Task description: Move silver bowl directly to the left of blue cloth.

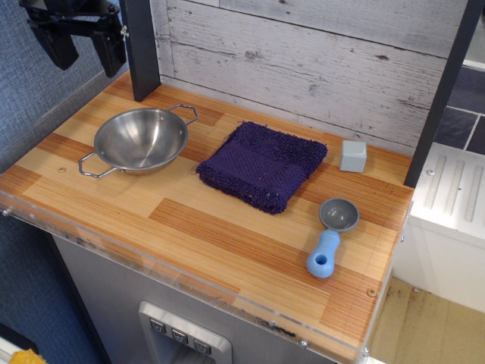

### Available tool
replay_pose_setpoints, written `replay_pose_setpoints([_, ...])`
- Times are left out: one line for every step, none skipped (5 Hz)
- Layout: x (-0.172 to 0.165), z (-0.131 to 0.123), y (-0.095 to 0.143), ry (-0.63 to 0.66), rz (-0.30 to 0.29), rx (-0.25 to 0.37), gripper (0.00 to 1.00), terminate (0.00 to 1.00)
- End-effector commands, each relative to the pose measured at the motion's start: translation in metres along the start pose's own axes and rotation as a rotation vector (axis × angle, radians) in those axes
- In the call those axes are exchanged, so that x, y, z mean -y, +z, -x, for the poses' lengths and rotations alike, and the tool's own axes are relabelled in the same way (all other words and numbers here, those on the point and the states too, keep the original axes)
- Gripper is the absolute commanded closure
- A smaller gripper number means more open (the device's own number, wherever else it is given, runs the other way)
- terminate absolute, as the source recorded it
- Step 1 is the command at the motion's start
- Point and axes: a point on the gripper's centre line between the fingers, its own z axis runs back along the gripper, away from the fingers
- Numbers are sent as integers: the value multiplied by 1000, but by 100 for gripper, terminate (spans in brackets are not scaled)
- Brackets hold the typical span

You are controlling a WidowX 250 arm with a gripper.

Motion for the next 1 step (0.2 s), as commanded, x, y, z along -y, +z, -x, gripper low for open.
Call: replay_pose_setpoints([6,-1,14,-4,-17,44,0,100])
